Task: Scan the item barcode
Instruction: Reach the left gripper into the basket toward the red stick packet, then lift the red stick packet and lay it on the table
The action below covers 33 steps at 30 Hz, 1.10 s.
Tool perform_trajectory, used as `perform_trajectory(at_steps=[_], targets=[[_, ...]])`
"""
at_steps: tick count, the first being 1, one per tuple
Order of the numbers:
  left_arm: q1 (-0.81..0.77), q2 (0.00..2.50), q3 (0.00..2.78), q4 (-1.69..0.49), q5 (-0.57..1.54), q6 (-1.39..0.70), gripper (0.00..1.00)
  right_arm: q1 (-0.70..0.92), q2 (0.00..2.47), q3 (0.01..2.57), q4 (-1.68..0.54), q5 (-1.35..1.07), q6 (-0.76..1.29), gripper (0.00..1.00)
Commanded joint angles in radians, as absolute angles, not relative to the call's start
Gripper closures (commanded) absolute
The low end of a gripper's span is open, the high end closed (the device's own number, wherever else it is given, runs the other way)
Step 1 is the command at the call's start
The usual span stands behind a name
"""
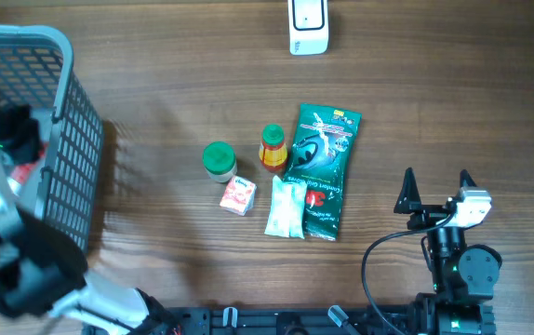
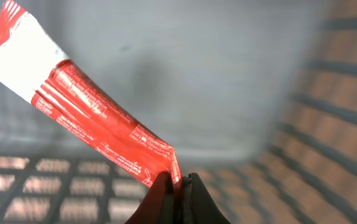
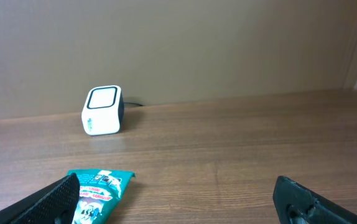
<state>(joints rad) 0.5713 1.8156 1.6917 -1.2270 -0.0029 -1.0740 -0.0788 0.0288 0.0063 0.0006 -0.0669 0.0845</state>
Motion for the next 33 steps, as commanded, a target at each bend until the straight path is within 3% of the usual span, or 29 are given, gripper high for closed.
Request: perform_trajectory(at_steps=[1,8,17,20,25,33], targets=[[0.574,1.604,1.742,-1.228,0.004,-1.055,0.96,-0.075,0.029,0.005,0.002,-0.070,0.079,0.00],[0.468,1.304,1.742,-1.221,0.044,-1.055,0.96,-0.075,0.029,0.005,0.002,-0.070,0.079,0.00],[-0.068,1.185,1.728,-1.257,-0.026,-1.063,0.96,-0.075,0.029,0.005,0.002,-0.070,0.079,0.01],[-0.306,1.240,1.666,-1.345,-0.119,-1.256,0.96,-0.075,0.029,0.005,0.002,-0.070,0.079,0.00],[-0.561,1.339,1.511,-1.301,-0.159,-1.488,0.96,-0.075,0.029,0.005,0.002,-0.070,0.079,0.00],[-0.803,1.571,1.261,-1.042,-0.155,-1.784,0.96,-0.075,0.029,0.005,0.002,-0.070,0.079,0.00]])
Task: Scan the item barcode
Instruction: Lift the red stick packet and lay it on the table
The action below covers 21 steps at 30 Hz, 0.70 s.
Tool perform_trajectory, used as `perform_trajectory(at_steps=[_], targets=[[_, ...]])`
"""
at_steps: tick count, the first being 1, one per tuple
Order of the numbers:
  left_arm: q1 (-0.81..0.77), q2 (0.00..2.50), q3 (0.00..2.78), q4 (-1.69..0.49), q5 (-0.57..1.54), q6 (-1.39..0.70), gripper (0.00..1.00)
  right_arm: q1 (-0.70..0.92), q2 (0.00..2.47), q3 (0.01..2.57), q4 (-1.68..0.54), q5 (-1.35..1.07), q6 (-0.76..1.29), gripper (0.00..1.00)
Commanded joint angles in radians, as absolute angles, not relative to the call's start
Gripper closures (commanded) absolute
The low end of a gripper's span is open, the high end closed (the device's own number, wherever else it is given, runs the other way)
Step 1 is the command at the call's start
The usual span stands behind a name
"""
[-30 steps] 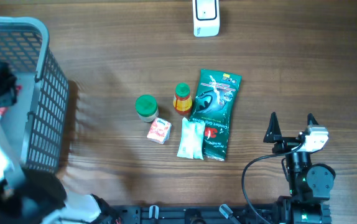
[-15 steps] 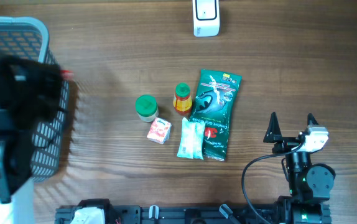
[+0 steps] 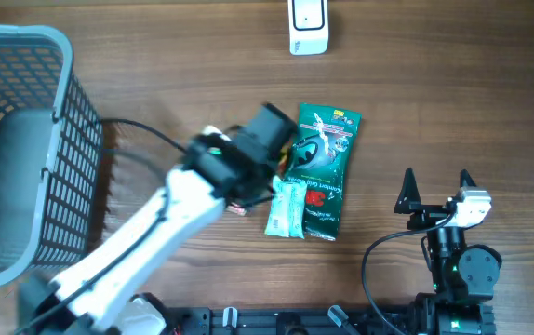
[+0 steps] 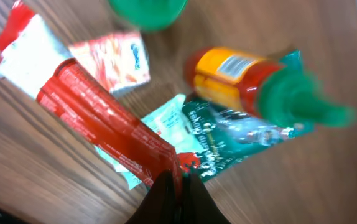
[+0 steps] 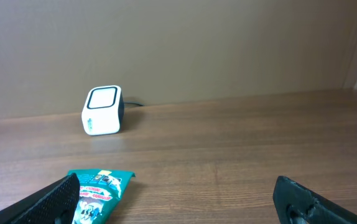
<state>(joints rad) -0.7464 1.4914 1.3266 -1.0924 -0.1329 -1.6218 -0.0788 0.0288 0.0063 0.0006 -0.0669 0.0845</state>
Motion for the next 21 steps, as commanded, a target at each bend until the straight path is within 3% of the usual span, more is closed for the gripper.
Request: perform_trajectory(at_steps=[1,3,4,5,6,7,8,12,21], targets=[[-0.819,1.599,1.251,-1.031,-0.155,-1.805,0.96,-0.075,0.029,0.005,0.002,-0.070,0.079,0.00],[-0.846,1.656,1.245,-1.007,-0.160,-1.823,0.93,-0.075,0.029,0.005,0.002,-0.070,0.079,0.00],[-0.855,1.682,1.245,-0.984,-0.163,-1.822,0.78,-0.075,0.029,0.005,0.002,-0.070,0.079,0.00],[-0.856,1.703,1.245,-0.968,-0.162,-1.822,0.48,-0.075,0.029,0.005,0.002,-0.070,0.079,0.00],[-0.855,1.714,1.245,-0.962,-0.163,-1.822,0.28,-0.075,0.029,0.005,0.002,-0.070,0.079,0.01],[-0.855,1.722,1.245,-0.961,-0.163,-1.821,0.12,-0.075,0.029,0.005,0.002,-0.070,0.079,0.00],[-0.854,1.726,1.245,-0.961,-0.164,-1.814,0.04,-0.075,0.029,0.005,0.002,-0.070,0.079,0.00],[-0.852,1.688,1.248,-0.961,-0.167,-1.808,0.00,-0.075,0.029,0.005,0.002,-0.070,0.079,0.00],[-0.735,1.270,1.309,-1.013,-0.329,-1.516,0.00,-0.075,0.029,0.005,0.002,-0.070,0.079,0.00]])
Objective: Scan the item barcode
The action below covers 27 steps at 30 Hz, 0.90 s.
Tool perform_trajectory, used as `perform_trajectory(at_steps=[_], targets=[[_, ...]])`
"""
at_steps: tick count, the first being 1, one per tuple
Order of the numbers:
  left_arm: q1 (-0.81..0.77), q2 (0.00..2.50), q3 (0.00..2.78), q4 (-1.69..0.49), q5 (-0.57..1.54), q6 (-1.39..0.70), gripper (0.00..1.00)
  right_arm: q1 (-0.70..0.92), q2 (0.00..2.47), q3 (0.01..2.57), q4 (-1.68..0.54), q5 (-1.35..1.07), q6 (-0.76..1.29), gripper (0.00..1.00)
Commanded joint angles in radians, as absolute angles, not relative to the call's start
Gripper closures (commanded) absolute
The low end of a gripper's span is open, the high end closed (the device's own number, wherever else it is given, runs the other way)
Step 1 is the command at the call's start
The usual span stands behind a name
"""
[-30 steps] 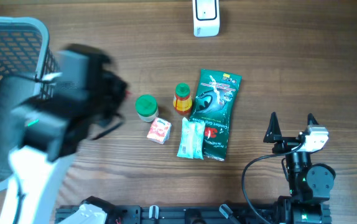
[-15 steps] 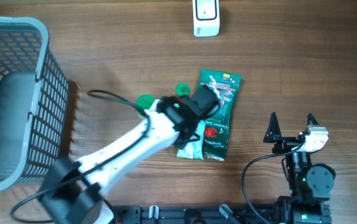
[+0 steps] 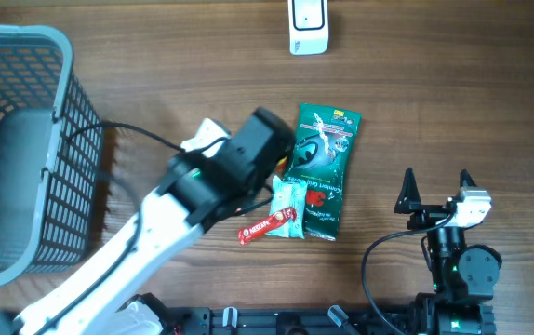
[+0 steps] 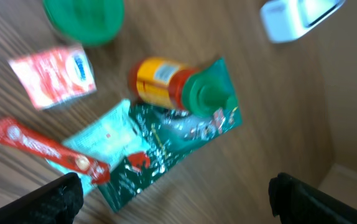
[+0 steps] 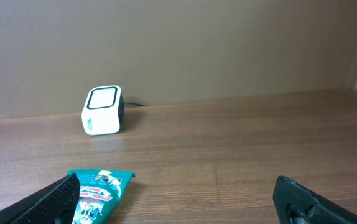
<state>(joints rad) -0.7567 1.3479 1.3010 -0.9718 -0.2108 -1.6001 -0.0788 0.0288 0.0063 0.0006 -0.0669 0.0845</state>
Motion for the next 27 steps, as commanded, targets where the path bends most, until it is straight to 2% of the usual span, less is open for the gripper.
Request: perform_trajectory(at_steps=[1,6,10,16,21,24,27], targets=[[-0.730,1.243,1.309,-1.027,-0.361,-1.505,0.00,-0.075,0.029,0.005,0.002,-0.070,0.079,0.00],[-0.726,1.142,1.309,-1.023,-0.545,-1.462,0.00,-0.075,0.029,0.005,0.002,-0.070,0.079,0.00],[-0.726,1.022,1.310,-0.859,-0.669,-1.384,0.00,-0.075,0.029,0.005,0.002,-0.070,0.079,0.00],[-0.726,0.948,1.310,-0.377,-0.925,-0.908,0.00,-0.075,0.029,0.005,0.002,-0.070,0.079,0.00],[-0.726,0.955,1.310,-0.119,-1.031,-0.404,0.00,-0.075,0.029,0.005,0.002,-0.070,0.078,0.00],[-0.726,0.955,1.310,0.043,-1.185,-0.133,0.00,-0.075,0.029,0.005,0.002,-0.070,0.079,0.00],[-0.707,0.953,1.310,0.290,-1.198,0.084,0.00,-0.075,0.029,0.005,0.002,-0.070,0.079,0.00]])
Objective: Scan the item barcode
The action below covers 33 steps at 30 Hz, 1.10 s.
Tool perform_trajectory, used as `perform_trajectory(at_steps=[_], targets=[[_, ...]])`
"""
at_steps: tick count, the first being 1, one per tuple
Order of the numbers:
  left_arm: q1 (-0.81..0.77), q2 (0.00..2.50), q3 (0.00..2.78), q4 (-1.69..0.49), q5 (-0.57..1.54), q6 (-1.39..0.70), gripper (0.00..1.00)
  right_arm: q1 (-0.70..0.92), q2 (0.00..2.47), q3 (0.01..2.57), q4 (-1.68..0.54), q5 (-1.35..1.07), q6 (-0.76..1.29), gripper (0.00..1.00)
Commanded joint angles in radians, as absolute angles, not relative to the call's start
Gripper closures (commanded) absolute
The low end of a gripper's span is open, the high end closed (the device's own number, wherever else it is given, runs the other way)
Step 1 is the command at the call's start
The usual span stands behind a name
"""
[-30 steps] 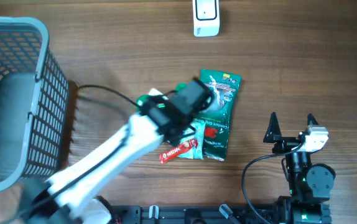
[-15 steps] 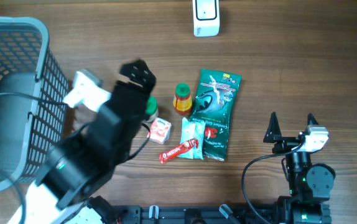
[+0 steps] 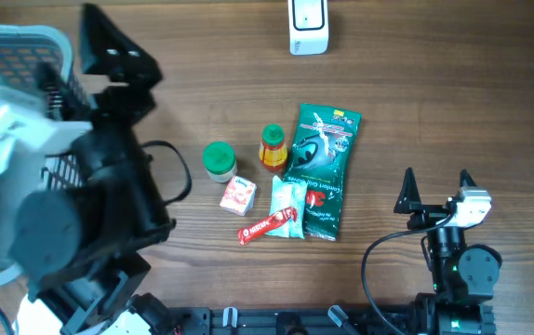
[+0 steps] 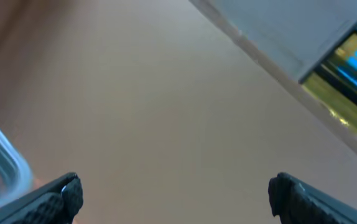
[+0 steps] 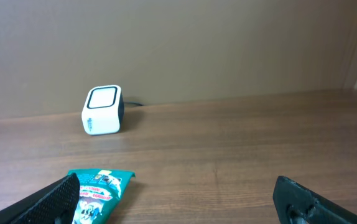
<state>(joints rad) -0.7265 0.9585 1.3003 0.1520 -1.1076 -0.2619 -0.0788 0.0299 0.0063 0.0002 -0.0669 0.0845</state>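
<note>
A white barcode scanner stands at the table's far edge, also seen as the scanner in the right wrist view. A red stick packet lies at the front of a group of items. My left arm is raised close to the overhead camera on the left. My left gripper is open and empty, facing a wall and ceiling. My right gripper stands open and empty at the front right, well to the right of the items; the right wrist view shows the right gripper over bare wood.
The group holds a green-lidded jar, an orange bottle, a green pouch, a small red-white packet and a pale sachet. A grey basket stands far left, largely hidden behind my left arm.
My left arm was low over the group of items; now it is raised at the left by the basket, its camera facing wall and ceiling. The items and my right arm have not moved.
My left gripper was shut on the red stick packet inside the basket. Then it held the packet over the group of items. Then it was open, the packet lying on the table by the pale sachet. Now the arm is up at the left, empty.
</note>
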Motion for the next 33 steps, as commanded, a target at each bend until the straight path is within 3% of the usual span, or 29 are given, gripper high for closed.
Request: perform_trajectory(at_steps=[1,4,8,16,25,33], targets=[[-0.707,0.954,1.310,0.326,-1.198,0.113,0.00,-0.075,0.029,0.005,0.002,-0.070,0.079,0.00],[-0.704,0.955,1.310,0.353,-1.171,0.233,0.00,-0.075,0.029,0.005,0.002,-0.070,0.079,0.00],[-0.675,0.942,1.310,0.307,-1.148,0.228,0.00,-0.075,0.029,0.005,0.002,-0.070,0.079,0.00],[-0.513,0.831,1.309,-0.023,-1.026,-0.054,0.00,-0.075,0.029,0.005,0.002,-0.070,0.079,0.00],[-0.123,0.573,1.309,-0.382,-0.583,-0.456,0.00,-0.075,0.029,0.005,0.002,-0.070,0.079,0.00],[0.110,0.347,1.306,-0.465,-0.251,-0.489,0.00,-0.075,0.029,0.005,0.002,-0.070,0.079,0.00]])
